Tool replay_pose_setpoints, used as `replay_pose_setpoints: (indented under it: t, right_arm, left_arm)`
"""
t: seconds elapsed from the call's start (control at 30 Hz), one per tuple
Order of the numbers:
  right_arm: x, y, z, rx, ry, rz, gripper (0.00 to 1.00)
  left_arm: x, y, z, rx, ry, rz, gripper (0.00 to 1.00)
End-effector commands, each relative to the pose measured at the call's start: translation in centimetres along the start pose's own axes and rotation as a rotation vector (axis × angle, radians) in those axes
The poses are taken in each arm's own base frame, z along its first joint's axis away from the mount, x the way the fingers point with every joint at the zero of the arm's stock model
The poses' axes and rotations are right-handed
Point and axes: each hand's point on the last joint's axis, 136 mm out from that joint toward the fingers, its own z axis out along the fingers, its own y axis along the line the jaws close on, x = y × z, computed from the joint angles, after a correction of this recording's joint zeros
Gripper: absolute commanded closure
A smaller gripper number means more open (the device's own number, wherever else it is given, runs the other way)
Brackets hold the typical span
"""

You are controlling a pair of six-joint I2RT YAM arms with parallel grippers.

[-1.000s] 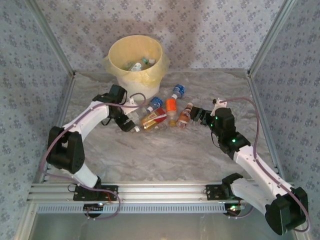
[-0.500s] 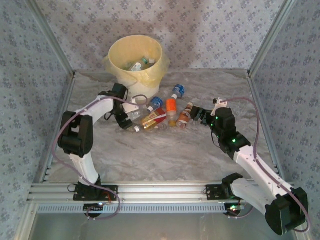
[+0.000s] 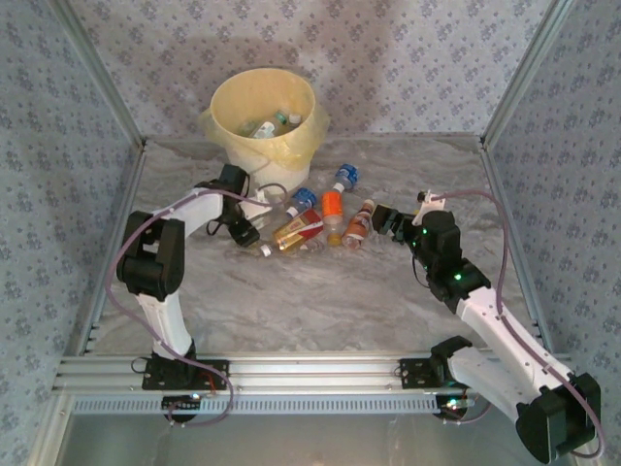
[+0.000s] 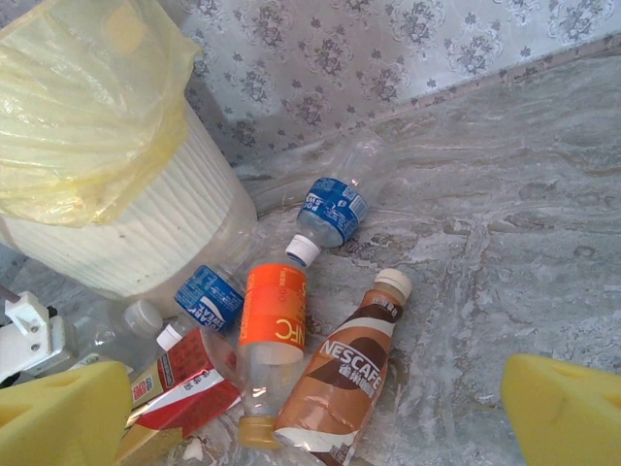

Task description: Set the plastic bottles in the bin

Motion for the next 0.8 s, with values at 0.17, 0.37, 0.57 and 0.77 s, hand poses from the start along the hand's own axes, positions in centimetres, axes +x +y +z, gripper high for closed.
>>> replay_pose_setpoints:
  t: [0.17, 0.37, 0.57, 0.77]
  right_arm:
    - [-0.8, -0.2, -0.4, 0.012, -0.02, 0.012, 0.0]
    - [-0.6, -0.3, -0.3, 0.014, -0.021, 0.02, 0.0]
    - [-0.5, -0.2, -0.1, 0.008, -0.017, 0.019, 0.0]
    - [-0.4, 0.0, 0.4, -0.004, -0.015, 0.02, 0.0]
  left_arm:
    - [-1.2, 0.9, -2.9, -0.05, -0.09, -0.132, 0.52]
    - [-1.7, 0.1, -5.2, -0.071, -0.204, -0.171, 0.56]
    - [-0.9, -0.5, -7.7, -0.125, -0.26, -0.22, 0.61]
    - [-1.2, -1.1, -11.5, -0.193, -0.363, -0.254, 0.67]
